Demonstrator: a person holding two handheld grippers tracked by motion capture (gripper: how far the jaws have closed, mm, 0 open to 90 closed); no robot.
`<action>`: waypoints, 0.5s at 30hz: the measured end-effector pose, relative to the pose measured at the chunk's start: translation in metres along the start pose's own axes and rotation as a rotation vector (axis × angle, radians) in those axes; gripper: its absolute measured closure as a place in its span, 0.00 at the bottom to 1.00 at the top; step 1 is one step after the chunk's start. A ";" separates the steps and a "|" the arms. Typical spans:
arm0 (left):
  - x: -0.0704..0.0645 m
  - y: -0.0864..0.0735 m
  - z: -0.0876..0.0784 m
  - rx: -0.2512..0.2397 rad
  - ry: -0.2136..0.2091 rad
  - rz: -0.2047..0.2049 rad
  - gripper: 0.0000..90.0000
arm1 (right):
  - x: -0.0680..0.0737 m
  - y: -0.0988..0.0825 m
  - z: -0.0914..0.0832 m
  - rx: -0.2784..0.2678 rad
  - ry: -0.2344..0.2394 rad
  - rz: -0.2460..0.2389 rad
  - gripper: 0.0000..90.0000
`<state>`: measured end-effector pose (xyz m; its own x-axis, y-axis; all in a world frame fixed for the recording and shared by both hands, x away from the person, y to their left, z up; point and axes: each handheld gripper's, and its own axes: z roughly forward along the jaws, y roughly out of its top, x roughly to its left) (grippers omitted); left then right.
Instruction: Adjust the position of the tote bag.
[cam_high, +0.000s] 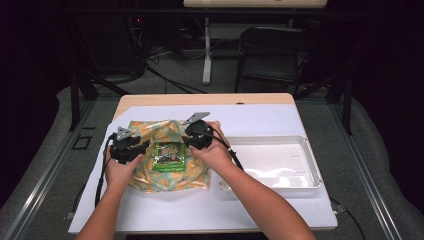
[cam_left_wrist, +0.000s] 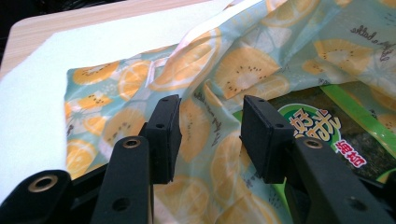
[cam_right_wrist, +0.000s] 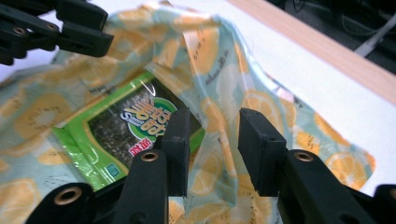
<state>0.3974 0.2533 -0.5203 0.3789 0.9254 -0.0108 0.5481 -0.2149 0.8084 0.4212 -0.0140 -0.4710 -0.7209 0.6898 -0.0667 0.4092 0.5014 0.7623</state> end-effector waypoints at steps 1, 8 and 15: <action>0.000 0.000 -0.003 -0.011 0.001 -0.009 0.64 | 0.000 0.003 -0.005 -0.008 -0.002 -0.012 0.71; -0.004 0.001 -0.012 -0.024 0.007 0.010 0.63 | 0.005 0.008 -0.003 0.005 0.035 -0.038 0.80; -0.004 0.001 -0.015 -0.029 0.006 0.008 0.63 | 0.017 0.016 0.016 0.025 0.036 -0.087 0.80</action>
<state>0.3846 0.2539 -0.5107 0.3789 0.9254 -0.0010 0.5231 -0.2133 0.8252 0.4245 0.0136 -0.4706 -0.7738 0.6239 -0.1091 0.3574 0.5722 0.7381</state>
